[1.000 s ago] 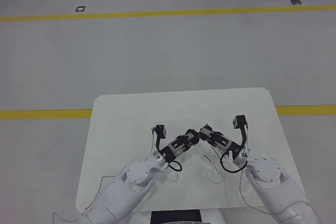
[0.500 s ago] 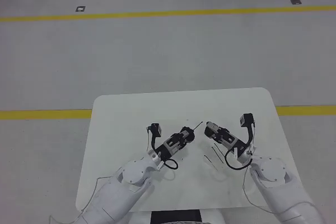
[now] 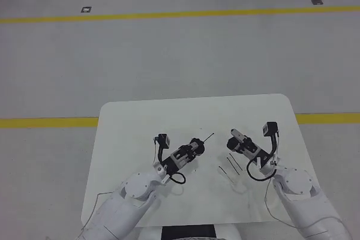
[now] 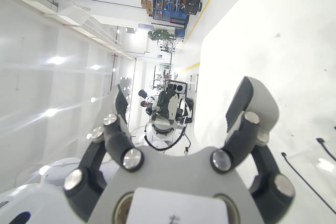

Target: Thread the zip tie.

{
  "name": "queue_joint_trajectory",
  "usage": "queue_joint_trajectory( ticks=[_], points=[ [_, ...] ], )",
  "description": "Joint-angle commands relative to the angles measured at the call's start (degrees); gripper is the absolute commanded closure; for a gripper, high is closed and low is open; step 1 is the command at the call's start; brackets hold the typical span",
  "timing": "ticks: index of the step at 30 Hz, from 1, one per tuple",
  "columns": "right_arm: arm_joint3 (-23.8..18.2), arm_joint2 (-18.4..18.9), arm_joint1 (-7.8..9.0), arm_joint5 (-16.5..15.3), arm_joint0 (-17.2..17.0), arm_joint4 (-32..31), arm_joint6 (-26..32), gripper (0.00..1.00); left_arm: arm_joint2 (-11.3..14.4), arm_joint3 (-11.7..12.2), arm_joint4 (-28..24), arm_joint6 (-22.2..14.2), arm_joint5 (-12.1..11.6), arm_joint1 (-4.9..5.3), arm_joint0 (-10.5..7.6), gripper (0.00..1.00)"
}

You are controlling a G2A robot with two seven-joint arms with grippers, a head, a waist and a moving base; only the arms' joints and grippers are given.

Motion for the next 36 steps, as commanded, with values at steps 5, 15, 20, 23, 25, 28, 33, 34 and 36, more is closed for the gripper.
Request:
queue_joint_trajectory(
  ticks=[5, 15, 20, 23, 25, 28, 33, 34, 36],
  points=[
    [-0.01, 0.00, 0.00, -0.02, 0.00, -0.02, 0.00, 0.00, 0.02, 0.14, 1.63, -1.55, -0.60, 0.15, -0.28, 1.00],
    [8.19, 1.20, 0.38, 2.13, 3.84, 15.85, 21.25, 0.00, -2.59, 2.10, -2.77, -11.28, -1.05, 1.25, 0.17, 1.00],
    [15.67, 0.83, 1.09, 5.58, 9.11, 19.17, 40.93, 0.00, -6.02, 3.53, -6.89, -21.40, -1.61, 2.56, 0.94, 1.00],
    [19.18, -0.71, 1.06, 5.30, 11.85, 18.71, 46.20, 0.00, -6.62, 3.94, -8.04, -26.12, -0.96, 3.04, 0.71, 1.00],
    [19.85, -2.61, 0.91, 4.88, 12.96, 18.97, 47.29, 0.00, -6.27, 4.15, -8.19, -28.52, -0.79, 3.18, 0.28, 1.00],
    [19.85, -2.61, 0.91, 4.88, 12.96, 18.97, 47.29, 0.00, -5.67, 4.33, -7.59, -29.74, -0.42, 3.22, -0.16, 1.00],
    [19.85, -2.61, 0.91, 4.88, 12.96, 18.97, 47.29, 0.00, -5.67, 4.33, -7.59, -29.74, -0.42, 3.22, -0.16, 1.00],
    [19.85, -2.61, 0.91, 4.88, 12.96, 18.97, 47.29, 0.00, -5.62, 4.33, -7.47, -29.46, -0.31, 3.21, -0.17, 1.00],
    [19.08, -4.02, 0.76, 5.73, 12.58, 20.43, 47.29, 0.00, -4.57, 4.19, -6.78, -28.87, 0.75, 3.14, -0.46, 1.00]
  ],
)
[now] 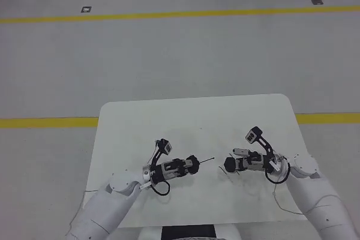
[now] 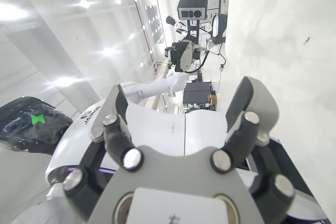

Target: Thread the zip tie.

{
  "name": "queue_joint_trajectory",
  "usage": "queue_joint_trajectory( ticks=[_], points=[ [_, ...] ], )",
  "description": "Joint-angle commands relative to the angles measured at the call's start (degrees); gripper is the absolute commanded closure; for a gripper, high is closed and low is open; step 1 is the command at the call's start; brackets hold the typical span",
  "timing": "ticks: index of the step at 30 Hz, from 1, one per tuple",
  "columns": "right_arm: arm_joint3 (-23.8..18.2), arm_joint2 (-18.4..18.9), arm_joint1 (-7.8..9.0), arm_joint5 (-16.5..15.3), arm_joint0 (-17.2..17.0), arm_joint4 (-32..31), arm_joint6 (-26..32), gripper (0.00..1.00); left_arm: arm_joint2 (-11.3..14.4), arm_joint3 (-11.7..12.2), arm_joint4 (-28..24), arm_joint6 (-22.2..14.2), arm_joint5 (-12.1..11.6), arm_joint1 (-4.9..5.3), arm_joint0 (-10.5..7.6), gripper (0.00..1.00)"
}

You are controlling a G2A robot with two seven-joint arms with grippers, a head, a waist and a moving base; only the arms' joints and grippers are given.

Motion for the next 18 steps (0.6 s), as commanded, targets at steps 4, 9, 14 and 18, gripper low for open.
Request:
queue_joint_trajectory(
  ticks=[4, 9, 14, 18],
  points=[
    [-0.39, -3.83, 0.40, -1.00, 1.34, 1.34, 0.00, 0.00, 2.41, 1.06, 0.12, -0.87, 1.57, -0.19, -1.48, 1.00],
    [1.38, -7.51, 1.51, -4.80, 3.51, 2.52, 0.00, 0.00, 4.21, 2.89, -0.60, -0.03, 2.33, -0.48, -2.81, 1.00],
    [1.63, -7.61, 1.59, -5.16, 3.68, 2.42, 0.00, 0.00, 4.21, 2.89, -0.60, -0.03, 2.33, -0.48, -2.81, 1.00],
    [1.24, -7.74, 1.53, -4.74, 3.37, 2.43, -1.22, 0.00, 4.21, 2.89, -0.60, -0.03, 2.33, -0.48, -2.81, 1.00]
  ],
)
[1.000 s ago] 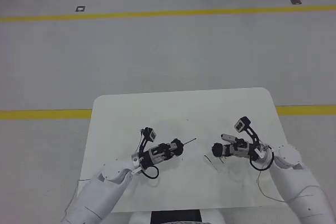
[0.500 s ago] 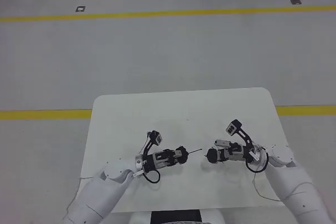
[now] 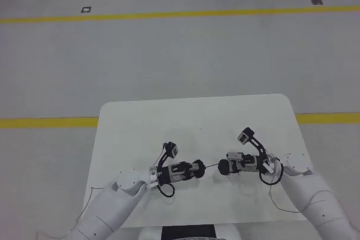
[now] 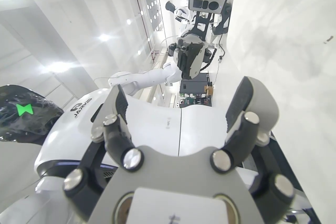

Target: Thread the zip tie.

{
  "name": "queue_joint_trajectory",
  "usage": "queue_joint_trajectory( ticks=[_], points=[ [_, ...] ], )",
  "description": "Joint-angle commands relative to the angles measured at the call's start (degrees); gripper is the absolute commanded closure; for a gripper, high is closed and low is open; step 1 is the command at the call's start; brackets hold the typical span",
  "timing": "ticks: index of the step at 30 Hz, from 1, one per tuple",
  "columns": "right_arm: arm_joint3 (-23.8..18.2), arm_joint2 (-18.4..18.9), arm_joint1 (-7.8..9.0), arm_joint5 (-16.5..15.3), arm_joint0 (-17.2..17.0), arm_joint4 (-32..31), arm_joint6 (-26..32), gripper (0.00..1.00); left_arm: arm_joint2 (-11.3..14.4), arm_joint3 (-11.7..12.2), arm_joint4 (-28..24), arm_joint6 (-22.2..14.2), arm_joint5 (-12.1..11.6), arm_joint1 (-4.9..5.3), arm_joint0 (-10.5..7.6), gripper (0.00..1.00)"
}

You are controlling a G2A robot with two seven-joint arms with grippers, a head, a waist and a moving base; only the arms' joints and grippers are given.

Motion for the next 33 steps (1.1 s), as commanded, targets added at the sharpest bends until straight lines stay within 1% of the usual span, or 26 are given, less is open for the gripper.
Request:
queue_joint_trajectory(
  ticks=[1, 3, 8, 9, 10, 11, 15, 18, 21, 22, 25, 27, 33],
  points=[
    [-0.33, -0.11, -0.06, 0.56, -0.32, 0.59, -0.83, 0.00, 0.00, 0.00, 0.00, 0.00, 0.00, 0.00, 0.00, 1.00],
    [-0.15, -0.13, -0.09, 0.44, -0.22, 1.72, 0.31, 0.00, 0.00, 0.00, 0.00, 0.00, 0.00, 0.00, 0.00, 1.00],
    [-0.08, -2.07, 0.22, -0.86, 0.52, 3.30, 0.31, 0.00, 0.00, 0.00, 0.00, 0.00, 0.00, 0.00, 0.00, 1.00],
    [-0.02, -2.43, 0.32, -1.13, 0.66, 3.51, 0.31, 0.12, 0.00, 0.00, 0.00, 0.00, 0.00, 0.00, 0.00, 1.00],
    [0.20, -2.92, 0.47, -1.55, 0.81, 3.74, 0.31, 0.44, 0.00, 0.00, 0.00, 0.00, 0.00, 0.00, 0.00, 1.00],
    [0.44, -3.30, 0.59, -1.84, 0.94, 3.77, 0.31, 0.53, 0.00, 0.00, 0.00, 0.00, 0.00, 0.00, 0.00, 1.00],
    [1.17, -4.85, 1.09, -2.65, 1.53, 4.20, 0.31, 0.66, 0.00, 0.00, 0.00, 0.00, 0.00, 0.00, 0.00, 1.00],
    [1.52, -5.64, 1.45, -2.65, 1.97, 4.09, 0.31, 0.70, 0.00, 0.00, 0.00, 0.00, 0.00, 0.00, 0.00, 1.00],
    [1.60, -6.10, 1.75, -2.65, 2.30, 3.86, 0.31, 0.70, 0.00, 0.00, 0.00, 0.00, 0.00, 0.00, 0.00, 1.00],
    [1.61, -6.17, 1.82, -2.65, 2.35, 3.90, 0.31, 0.73, 0.00, 0.00, 0.00, 0.00, 0.00, 0.00, 0.00, 1.00],
    [1.67, -6.30, 2.02, -2.65, 2.50, 3.71, 0.31, 0.75, 0.00, 0.00, 0.00, 0.00, 0.00, 0.00, 0.00, 1.00],
    [1.67, -6.36, 2.11, -2.65, 2.53, 3.77, 0.31, 0.80, 0.00, 0.00, 0.00, 0.00, 0.00, 0.00, 0.00, 1.00],
    [1.79, -6.49, 2.26, -2.65, 2.50, 3.95, 0.31, 0.84, 0.00, 0.00, 0.00, 0.00, 0.00, 0.00, 0.00, 1.00]
  ],
)
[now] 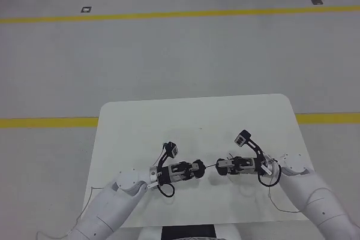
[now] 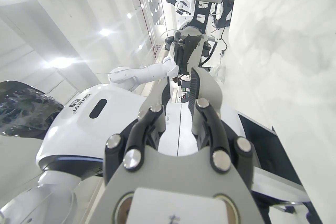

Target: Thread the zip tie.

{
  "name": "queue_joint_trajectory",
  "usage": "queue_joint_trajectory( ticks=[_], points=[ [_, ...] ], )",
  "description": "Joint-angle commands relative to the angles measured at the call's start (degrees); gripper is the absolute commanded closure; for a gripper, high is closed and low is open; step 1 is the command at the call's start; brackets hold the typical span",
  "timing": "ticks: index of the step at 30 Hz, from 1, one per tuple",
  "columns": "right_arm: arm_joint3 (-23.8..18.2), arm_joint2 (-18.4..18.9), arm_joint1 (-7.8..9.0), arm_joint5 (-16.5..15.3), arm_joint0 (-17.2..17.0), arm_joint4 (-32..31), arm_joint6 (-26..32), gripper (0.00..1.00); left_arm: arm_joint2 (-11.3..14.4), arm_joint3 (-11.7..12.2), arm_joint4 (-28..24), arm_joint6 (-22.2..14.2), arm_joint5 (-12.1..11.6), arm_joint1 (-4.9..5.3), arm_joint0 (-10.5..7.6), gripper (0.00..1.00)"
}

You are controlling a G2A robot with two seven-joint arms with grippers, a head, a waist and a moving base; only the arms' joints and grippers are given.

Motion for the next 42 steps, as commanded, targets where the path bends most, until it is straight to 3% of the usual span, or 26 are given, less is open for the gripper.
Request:
queue_joint_trajectory(
  ticks=[1, 4, 14, 31, 42],
  points=[
    [0.05, -0.03, 0.03, 0.00, 0.01, 0.00, 0.00, 0.85, 0.00, 0.00, 0.00, 0.00, 0.00, 0.00, 0.00, 1.00],
    [0.07, -0.06, 0.07, 0.00, 0.05, 0.00, 0.00, 0.89, 0.00, 0.00, 0.00, 0.00, 0.00, 0.00, 0.00, 1.00],
    [0.28, 0.06, -0.09, 0.00, 0.31, 0.02, 0.00, 0.87, 0.00, 0.00, 0.00, 0.00, 0.00, 0.00, 0.00, 1.00],
    [1.24, 0.17, -0.67, 0.00, 0.74, -0.16, 0.00, 1.00, 0.00, 0.00, 0.00, 0.00, 0.00, 0.00, 0.00, 1.00],
    [1.11, 0.33, -0.84, 0.00, 0.66, -0.66, 0.00, 1.00, 0.00, 0.00, 0.00, 0.00, 0.00, 0.00, 0.00, 1.00]
  ],
)
